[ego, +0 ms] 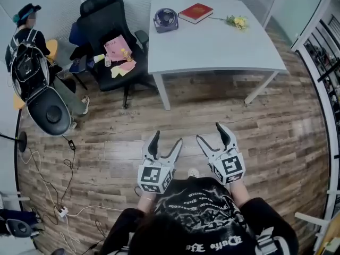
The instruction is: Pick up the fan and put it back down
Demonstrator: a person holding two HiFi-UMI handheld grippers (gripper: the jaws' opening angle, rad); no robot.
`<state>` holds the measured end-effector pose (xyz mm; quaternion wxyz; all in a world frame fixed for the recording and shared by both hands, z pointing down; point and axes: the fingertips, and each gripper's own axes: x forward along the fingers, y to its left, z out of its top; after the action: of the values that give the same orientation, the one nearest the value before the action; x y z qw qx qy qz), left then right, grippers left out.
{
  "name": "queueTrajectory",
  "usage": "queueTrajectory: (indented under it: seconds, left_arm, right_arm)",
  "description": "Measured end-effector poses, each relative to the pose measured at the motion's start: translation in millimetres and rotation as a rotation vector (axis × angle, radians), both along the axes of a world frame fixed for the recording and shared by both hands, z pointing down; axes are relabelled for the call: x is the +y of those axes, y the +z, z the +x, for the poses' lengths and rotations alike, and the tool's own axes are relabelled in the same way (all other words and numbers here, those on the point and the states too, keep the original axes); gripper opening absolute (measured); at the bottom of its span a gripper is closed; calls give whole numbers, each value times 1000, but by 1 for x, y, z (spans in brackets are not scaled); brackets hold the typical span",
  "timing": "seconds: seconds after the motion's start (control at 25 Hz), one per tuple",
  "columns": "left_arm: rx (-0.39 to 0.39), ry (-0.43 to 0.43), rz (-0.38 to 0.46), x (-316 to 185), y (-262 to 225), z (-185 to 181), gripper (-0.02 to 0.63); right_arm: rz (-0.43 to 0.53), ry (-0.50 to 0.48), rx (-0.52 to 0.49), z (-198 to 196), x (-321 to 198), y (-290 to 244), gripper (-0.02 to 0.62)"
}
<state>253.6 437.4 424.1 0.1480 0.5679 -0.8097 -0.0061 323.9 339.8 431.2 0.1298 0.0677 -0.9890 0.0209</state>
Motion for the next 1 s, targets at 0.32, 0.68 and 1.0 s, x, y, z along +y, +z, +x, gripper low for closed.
queueTrajectory:
  seconds: [0.32, 0.68, 1.0]
  left_arm:
    - [31, 17, 9, -24, -1, 31, 351]
    - [57, 27, -37, -37, 19, 42, 351]
    - [66, 52, 2, -62, 23, -2, 351]
  right_arm:
    - [-13, -59, 4, 20, -21, 3, 344]
    - [-35, -56, 26, 29, -34, 19, 349]
    - [-24, -4, 40, -3, -61, 25, 348]
